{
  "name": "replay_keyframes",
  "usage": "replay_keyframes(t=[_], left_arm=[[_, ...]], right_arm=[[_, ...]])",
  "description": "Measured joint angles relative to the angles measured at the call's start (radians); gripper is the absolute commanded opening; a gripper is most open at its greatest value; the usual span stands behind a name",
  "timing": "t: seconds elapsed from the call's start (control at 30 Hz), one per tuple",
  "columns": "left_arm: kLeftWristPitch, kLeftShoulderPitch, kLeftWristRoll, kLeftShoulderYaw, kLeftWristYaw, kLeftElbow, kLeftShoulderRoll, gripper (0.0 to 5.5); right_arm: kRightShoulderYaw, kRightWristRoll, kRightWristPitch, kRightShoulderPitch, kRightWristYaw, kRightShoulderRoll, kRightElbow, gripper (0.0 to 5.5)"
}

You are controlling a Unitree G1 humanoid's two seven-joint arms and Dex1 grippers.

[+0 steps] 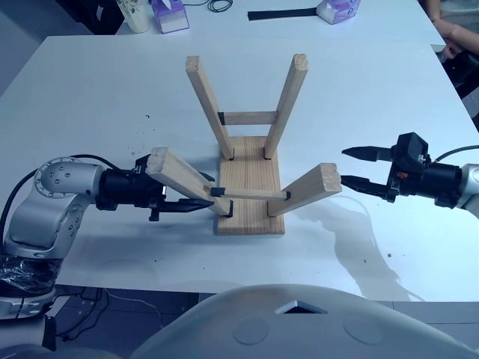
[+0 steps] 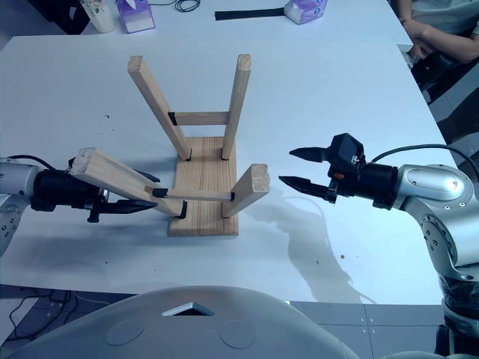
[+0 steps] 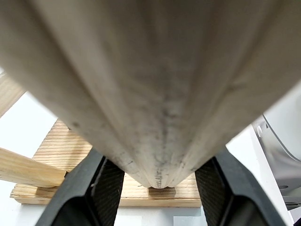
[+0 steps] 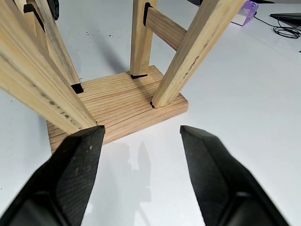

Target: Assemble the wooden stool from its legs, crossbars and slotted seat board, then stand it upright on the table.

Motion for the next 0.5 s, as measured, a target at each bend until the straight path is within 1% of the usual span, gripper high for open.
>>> replay_keyframes(t=[0.3,0.4,0.5], left_arm=[[0.026,-0.051,0.007,-0.083,0.110,-0.054,-0.002,2.07],[0.010,-0.053,0.010,-0.095,0.124,-0.054,-0.002,2.07],[-0.014,-0.052,0.057,-0.124,0.147,-0.053,-0.001,2.07]], right_arm=[[0.021,0.006,0.001,-0.004,-0.011,0.008,-0.035,2.93],[0.028,0.006,0.001,-0.001,-0.009,0.008,-0.035,2.93],[0.036,-0.010,-0.001,0.006,-0.007,0.005,-0.034,2.93]])
